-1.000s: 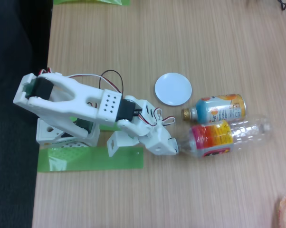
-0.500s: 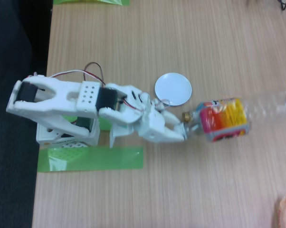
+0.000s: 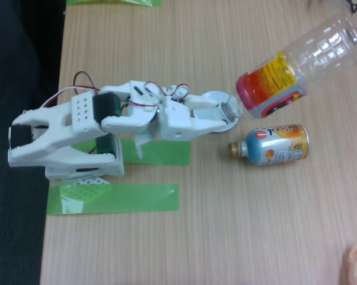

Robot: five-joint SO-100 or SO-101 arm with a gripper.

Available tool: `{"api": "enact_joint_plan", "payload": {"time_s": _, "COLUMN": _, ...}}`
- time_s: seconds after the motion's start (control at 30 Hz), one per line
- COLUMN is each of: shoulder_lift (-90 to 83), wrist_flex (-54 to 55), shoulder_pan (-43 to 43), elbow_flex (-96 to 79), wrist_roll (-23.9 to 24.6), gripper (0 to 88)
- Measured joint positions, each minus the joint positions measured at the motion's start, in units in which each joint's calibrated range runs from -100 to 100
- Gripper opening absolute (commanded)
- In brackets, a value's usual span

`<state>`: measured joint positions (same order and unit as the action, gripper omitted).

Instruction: Pick up the plastic bottle and stand it up on the white place

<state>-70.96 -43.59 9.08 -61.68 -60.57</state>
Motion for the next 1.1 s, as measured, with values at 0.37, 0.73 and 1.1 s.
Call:
{"api": "enact_joint_plan", "payload": {"time_s": 0.37, "shoulder_lift": -15.99, "wrist_flex": 0.0, "shoulder_pan": 0.67, "elbow_flex": -8.13, "wrist_roll": 8.68, "gripper": 11.7}}
{"api": "enact_joint_plan", "payload": {"time_s": 0.73, "shoulder_lift": -22.98, "wrist_flex": 0.0, "shoulder_pan": 0.52, "elbow_flex": -8.68, "wrist_roll": 16.09, "gripper": 11.7}}
{"api": "enact_joint_plan", "payload": {"time_s": 1.1, "shoulder_lift": -23.15, "wrist_flex": 0.0, "shoulder_pan": 11.13, "elbow_flex": -4.16, "wrist_roll": 24.87, "gripper": 11.4}}
